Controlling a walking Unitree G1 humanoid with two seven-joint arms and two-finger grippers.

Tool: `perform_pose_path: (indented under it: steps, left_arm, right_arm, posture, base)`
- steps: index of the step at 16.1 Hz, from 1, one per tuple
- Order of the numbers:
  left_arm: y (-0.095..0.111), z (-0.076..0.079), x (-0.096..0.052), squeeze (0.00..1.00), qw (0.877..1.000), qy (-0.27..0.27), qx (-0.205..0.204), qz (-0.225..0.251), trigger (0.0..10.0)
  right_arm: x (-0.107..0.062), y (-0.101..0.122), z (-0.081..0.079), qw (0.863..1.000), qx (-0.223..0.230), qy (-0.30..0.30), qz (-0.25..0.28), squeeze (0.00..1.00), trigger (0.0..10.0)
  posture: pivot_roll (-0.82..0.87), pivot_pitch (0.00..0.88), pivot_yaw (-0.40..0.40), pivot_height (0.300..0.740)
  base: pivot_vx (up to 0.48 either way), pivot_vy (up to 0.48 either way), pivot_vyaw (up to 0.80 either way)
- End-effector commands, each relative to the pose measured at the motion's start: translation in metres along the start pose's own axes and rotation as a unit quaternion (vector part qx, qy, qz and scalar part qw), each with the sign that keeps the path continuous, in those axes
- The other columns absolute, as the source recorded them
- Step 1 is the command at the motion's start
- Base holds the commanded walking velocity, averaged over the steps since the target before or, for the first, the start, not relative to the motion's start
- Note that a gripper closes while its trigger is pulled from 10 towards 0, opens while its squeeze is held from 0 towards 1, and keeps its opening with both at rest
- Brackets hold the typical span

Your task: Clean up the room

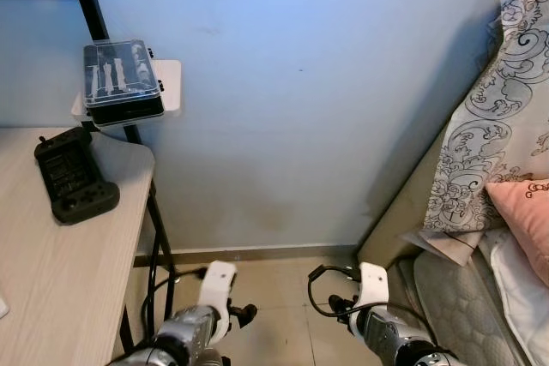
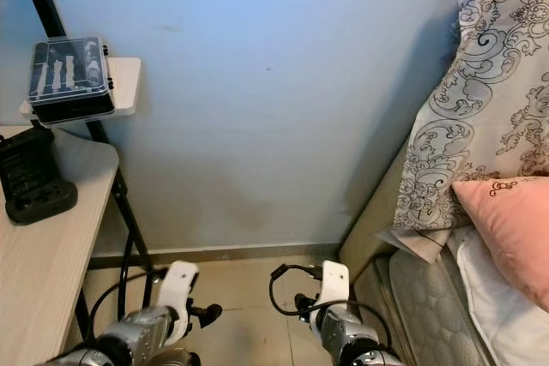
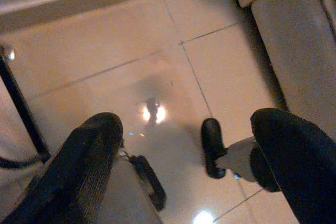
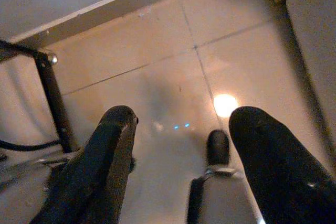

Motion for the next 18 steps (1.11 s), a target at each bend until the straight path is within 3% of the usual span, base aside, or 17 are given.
perform_pose_path:
  steps: [1, 8, 12, 16, 18]
  left_arm:
    - [0.01, 0.005, 0.001, 0.0, 0.999, -0.009, 0.043, 0.007, 10.0]
    - [0.026, -0.004, -0.003, 0.0, 0.992, -0.005, 0.121, 0.018, 10.0]
    - [0.035, 0.001, -0.003, 0.0, 0.985, -0.025, 0.172, 0.016, 10.0]
    - [0.043, 0.008, -0.003, 0.0, 0.98, -0.036, 0.195, 0.021, 10.0]
    - [0.048, 0.005, -0.004, 0.0, 0.983, -0.029, 0.176, 0.03, 10.0]
  right_arm:
    - [0.0, -0.007, 0.003, 0.999, 0.028, -0.01, -0.011, 0.0, 10.0]
    - [0.0, -0.02, -0.001, 0.999, 0.041, -0.016, -0.016, 0.0, 10.0]
    - [0.0, -0.024, -0.002, 0.998, 0.055, -0.017, -0.011, 0.0, 10.0]
    - [-0.001, -0.021, 0.001, 0.998, 0.062, -0.022, -0.003, 0.0, 10.0]
    - [-0.001, -0.02, 0.002, 0.998, 0.056, -0.021, -0.001, 0.0, 10.0]
  posture:
    - [0.1, 0.0, -0.084, 0.74]
    - [0.06, 0.0, -0.009, 0.74]
    - [0.02, 0.0, 0.052, 0.74]
    - [0.0, 0.0, 0.067, 0.74]
    - [0.0, 0.0, 0.062, 0.74]
  base:
    - [0.0, 0.0, 0.0]
    - [0.0, 0.0, 0.0]
    - [0.0, 0.0, 0.0]
    - [0.0, 0.0, 0.0]
    - [0.0, 0.0, 0.0]
Point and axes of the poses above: a point about 5 cm out from each wrist's last joint towards the gripper, its own x axis pointing out of the wrist towards the gripper, its own y axis along the axis of the wrist's last joint, z = x × y, the point moved 5 cm from there along x, pointing out of the wrist towards the gripper, and after that the axes turned 9 degrees about -x, right-handed, at the moved point
